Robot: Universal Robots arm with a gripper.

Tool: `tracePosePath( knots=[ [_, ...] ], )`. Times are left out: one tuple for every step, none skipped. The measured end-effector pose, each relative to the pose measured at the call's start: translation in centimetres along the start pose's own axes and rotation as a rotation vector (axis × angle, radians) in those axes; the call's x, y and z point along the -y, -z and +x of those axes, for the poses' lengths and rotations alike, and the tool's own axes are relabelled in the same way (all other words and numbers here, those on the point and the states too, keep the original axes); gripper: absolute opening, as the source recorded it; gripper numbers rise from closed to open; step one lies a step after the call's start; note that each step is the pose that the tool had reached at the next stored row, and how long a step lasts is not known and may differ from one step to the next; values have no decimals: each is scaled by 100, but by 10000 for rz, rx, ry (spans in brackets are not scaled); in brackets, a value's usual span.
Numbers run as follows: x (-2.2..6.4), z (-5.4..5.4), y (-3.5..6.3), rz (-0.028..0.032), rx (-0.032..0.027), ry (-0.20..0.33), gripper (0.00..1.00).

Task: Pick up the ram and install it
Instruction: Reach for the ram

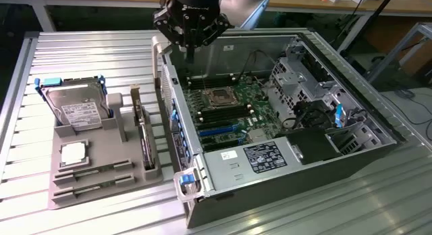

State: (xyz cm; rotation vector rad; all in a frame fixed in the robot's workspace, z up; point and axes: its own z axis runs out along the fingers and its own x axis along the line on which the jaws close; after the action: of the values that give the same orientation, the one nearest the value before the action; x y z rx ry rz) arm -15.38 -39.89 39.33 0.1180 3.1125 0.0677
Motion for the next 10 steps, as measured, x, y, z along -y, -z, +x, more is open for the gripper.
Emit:
tracePosePath(
  knots=[
    [8,107,3,1,-1,3,11],
    [17,218,6,0,0,2,11],
    [22,283,8,1,-1,3,11],
    [26,337,10,1,-1,0,11],
    [29,376,10,0,0,0,11],
    [33,433,12,0,0,2,11],
    [38,485,13,0,0,1,11],
    [43,546,15,1,-1,0,11],
    [48,590,17,1,-1,1,11],
    [54,658,18,-1,0,3,11]
  ],
)
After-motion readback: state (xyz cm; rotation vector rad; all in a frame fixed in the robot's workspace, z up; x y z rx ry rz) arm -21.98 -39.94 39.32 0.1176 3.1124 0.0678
